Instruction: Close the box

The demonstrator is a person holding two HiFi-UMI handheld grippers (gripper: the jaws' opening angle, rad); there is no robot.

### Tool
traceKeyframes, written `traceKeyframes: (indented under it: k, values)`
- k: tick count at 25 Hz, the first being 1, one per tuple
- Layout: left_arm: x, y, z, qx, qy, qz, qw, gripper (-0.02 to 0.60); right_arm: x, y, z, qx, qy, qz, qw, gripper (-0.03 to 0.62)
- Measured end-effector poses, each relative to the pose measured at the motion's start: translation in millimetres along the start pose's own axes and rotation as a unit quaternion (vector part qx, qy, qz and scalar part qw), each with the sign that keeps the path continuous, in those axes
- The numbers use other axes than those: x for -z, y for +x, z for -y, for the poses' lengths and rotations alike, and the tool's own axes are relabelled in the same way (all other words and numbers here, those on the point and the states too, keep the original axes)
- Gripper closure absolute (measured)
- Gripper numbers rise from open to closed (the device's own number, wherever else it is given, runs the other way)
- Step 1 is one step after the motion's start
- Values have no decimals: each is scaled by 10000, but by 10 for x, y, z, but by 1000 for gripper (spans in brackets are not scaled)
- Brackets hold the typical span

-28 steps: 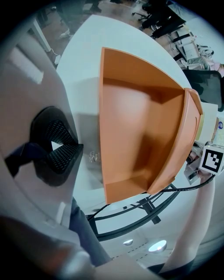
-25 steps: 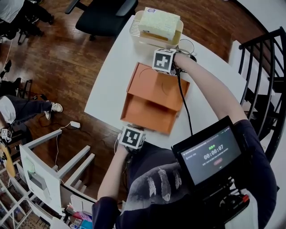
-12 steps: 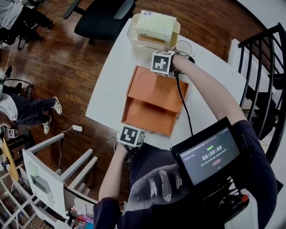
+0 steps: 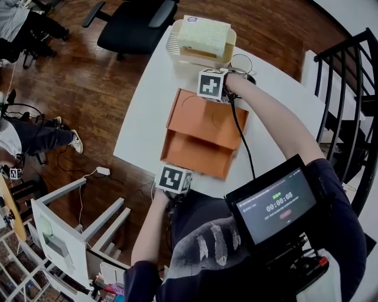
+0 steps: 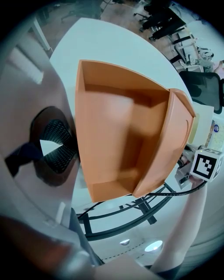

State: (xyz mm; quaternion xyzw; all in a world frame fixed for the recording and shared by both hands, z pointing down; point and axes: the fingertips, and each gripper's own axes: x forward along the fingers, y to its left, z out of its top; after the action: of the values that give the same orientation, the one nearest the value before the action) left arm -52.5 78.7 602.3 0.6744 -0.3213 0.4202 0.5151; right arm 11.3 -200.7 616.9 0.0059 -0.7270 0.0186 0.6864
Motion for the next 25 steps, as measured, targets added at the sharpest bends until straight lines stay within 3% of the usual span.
traceKeyframes:
  k: [4,25]
  values:
    - [-56,-14,-23,15,-100,89,9999,568,12,-2,4,-23,38,11,10000,589]
    - [-292,-26,-13,28,125,175,9998,568,-10,-22,-6,-26,15,56,10000,589]
